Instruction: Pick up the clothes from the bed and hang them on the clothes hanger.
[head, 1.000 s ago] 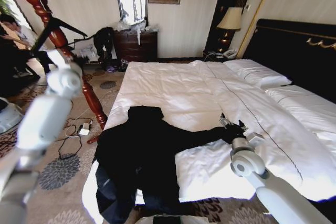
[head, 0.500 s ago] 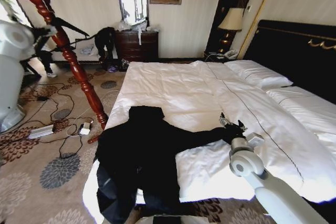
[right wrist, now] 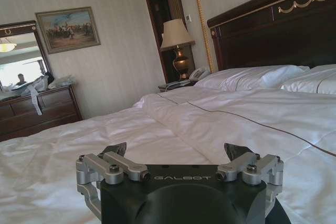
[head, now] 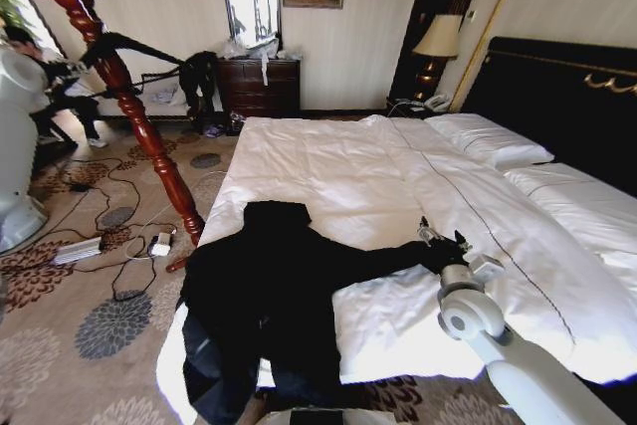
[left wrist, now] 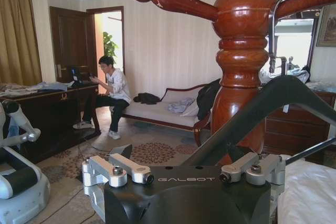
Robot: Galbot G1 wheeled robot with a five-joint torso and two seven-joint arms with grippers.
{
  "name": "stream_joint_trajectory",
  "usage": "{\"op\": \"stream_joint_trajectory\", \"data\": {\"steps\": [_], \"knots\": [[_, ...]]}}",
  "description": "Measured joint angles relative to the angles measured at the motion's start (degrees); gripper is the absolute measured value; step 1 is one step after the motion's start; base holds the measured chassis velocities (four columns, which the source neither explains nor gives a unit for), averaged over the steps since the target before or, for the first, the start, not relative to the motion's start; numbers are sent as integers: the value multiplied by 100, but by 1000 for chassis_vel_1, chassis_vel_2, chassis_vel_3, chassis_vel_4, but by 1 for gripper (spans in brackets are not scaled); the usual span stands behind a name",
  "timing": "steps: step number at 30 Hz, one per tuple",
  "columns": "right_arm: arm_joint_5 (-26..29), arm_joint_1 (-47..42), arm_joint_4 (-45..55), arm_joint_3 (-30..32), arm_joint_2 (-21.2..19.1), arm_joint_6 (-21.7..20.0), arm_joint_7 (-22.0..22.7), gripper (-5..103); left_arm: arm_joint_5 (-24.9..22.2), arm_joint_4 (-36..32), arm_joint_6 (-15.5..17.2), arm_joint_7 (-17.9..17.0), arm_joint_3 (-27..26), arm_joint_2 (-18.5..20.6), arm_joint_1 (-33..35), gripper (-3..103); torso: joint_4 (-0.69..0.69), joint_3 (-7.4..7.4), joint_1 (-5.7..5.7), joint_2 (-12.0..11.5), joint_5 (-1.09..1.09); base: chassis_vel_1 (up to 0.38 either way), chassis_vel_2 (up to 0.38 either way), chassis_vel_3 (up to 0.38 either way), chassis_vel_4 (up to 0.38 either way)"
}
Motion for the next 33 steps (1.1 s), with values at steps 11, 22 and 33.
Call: {"op": "stream_joint_trajectory", "data": {"steps": [11, 22, 33], "knots": [[-70, -176, 120, 89, 15, 0, 70, 100, -593, 148, 94, 248, 187, -161, -244, 100, -2, 0, 0, 0, 1, 0, 0, 0, 0], [-150, -336, 178, 154, 28, 8, 107, 100, -593, 276, 96, 217, 222, -273, -266, 90, -1, 0, 0, 0, 0, 0, 0, 0, 0], [-187, -421, 243, 181, 11, 7, 157, 100, -670, 62, 95, 131, 294, -240, -206, 52, -2, 0, 0, 0, 0, 0, 0, 0, 0]]}}
